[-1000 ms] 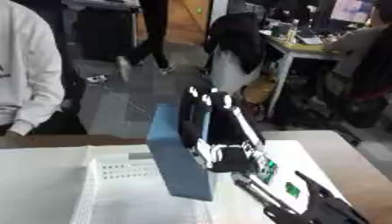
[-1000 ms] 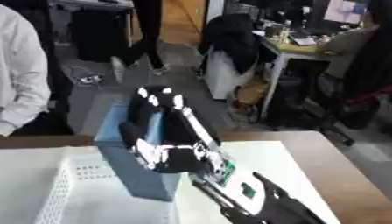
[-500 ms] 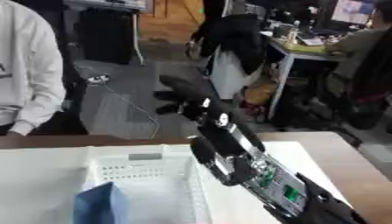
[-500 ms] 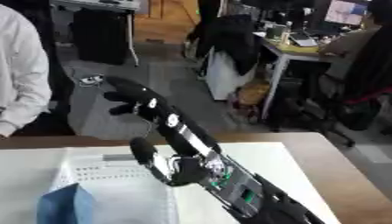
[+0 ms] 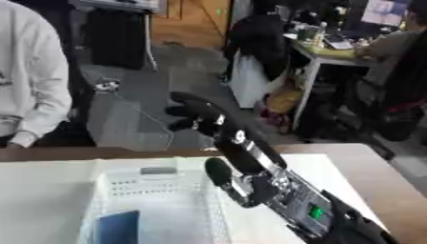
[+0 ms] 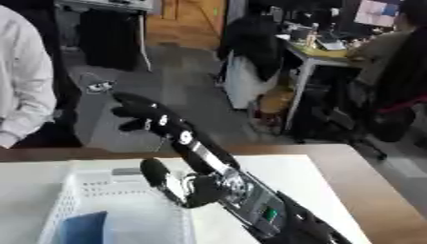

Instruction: Pick up objects on the table and place them in the box.

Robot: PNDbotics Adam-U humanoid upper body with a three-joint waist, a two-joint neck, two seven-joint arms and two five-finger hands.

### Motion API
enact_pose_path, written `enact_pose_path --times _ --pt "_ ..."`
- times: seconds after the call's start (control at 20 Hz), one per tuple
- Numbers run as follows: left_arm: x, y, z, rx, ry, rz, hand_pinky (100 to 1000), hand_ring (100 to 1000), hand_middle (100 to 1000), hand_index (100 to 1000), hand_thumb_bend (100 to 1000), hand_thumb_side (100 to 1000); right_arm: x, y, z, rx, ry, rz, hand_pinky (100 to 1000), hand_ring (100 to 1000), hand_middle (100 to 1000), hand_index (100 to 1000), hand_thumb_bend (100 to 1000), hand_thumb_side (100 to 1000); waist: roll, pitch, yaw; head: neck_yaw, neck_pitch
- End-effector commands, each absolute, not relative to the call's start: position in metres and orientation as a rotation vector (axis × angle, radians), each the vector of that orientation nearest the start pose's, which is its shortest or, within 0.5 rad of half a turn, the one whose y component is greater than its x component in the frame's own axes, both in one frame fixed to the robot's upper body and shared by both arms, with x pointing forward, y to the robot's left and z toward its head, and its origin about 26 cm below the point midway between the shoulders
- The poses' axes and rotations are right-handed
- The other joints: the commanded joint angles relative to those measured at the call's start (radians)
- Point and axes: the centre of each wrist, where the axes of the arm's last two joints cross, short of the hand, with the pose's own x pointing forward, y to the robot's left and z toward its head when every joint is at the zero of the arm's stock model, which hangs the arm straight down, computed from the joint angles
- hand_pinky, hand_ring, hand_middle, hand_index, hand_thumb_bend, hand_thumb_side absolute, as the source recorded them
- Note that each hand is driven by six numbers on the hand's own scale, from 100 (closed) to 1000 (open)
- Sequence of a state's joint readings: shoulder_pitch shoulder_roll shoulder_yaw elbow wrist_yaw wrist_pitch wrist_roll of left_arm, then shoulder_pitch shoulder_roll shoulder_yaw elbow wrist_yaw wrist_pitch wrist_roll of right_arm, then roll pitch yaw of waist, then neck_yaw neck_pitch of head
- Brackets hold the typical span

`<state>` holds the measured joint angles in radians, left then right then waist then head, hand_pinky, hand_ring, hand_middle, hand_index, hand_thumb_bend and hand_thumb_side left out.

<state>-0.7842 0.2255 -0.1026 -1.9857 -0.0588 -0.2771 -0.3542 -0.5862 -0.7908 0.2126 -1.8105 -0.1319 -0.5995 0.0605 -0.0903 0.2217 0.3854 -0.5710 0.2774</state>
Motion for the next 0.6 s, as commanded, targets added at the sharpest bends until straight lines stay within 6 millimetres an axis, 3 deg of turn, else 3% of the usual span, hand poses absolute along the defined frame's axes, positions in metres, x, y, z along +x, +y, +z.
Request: enact_pose_path --times 0.05,0.35,0.6 --pt "0.303 0.169 0.330 0.142 2.997 1.124 520 435 632 621 823 791 0.337 -0.286 0.276 0.101 3.075 -1.313 830 926 1000 1000 131 654 0.008 -0.015 -0.006 0.003 -0.024" --pt "0.305 0.178 0.324 0.087 3.014 1.149 519 434 632 621 824 789 0.329 -0.305 0.260 0.110 3.185 -1.258 784 892 999 1000 100 668 0.022 -0.021 -0.045 0.001 -0.152" --pt "0.308 0.194 0.312 -0.001 3.054 1.164 515 432 629 621 829 785 0.299 -0.324 0.234 0.120 3.306 -1.198 727 856 965 1000 100 709 0.042 -0.038 -0.107 0.043 -0.189"
